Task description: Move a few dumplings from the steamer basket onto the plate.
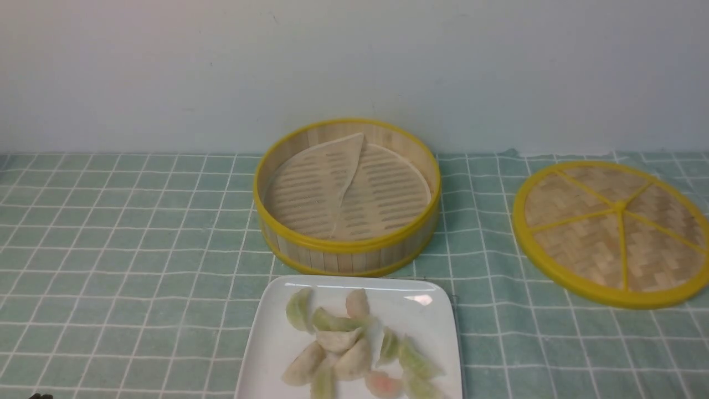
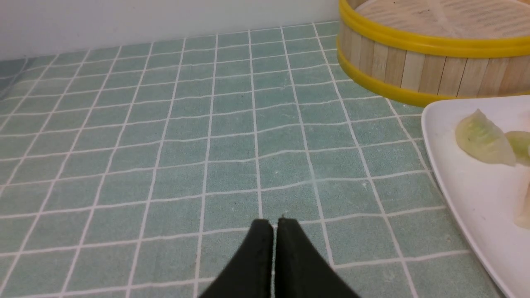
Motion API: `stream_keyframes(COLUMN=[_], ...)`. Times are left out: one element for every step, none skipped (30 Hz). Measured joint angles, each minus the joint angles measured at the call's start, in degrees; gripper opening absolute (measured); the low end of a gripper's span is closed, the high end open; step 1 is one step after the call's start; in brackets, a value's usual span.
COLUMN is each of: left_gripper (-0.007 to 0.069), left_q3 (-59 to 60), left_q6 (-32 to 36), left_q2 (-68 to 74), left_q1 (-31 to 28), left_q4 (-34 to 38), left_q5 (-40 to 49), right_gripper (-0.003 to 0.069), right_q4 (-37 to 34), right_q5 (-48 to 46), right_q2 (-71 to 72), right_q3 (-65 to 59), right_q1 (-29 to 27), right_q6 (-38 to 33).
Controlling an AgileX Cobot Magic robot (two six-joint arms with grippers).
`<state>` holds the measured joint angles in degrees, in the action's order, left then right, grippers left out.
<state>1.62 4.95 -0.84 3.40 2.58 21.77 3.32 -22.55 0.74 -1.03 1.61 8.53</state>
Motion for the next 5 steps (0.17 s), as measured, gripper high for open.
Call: stream_keyframes(left_gripper=[-0.0006,-0.0006,-0.0006,-0.0006,-0.0006], left_q3=[0.0,0.0,0.0,0.0,0.0], left_q6=[0.0,0.0,0.0,0.0,0.0], left_q2=[0.0,0.0,0.0,0.0,0.0], left_q1=[0.0,0.0,0.0,0.0,0.0], left_q4=[0.0,0.0,0.0,0.0,0.0], left_q5=[0.0,0.0,0.0,0.0,0.0], right_gripper=[-0.0015,-0.0015,-0.0015,-0.0015,-0.0015], right_q4=[0.0,0.0,0.0,0.0,0.0], right_q5=[0.0,0.0,0.0,0.0,0.0], right_q2=[0.0,0.0,0.0,0.0,0.0], right_q3=[0.0,0.0,0.0,0.0,0.0], right_q1=[0.0,0.0,0.0,0.0,0.0], right_q6=[0.0,0.0,0.0,0.0,0.0])
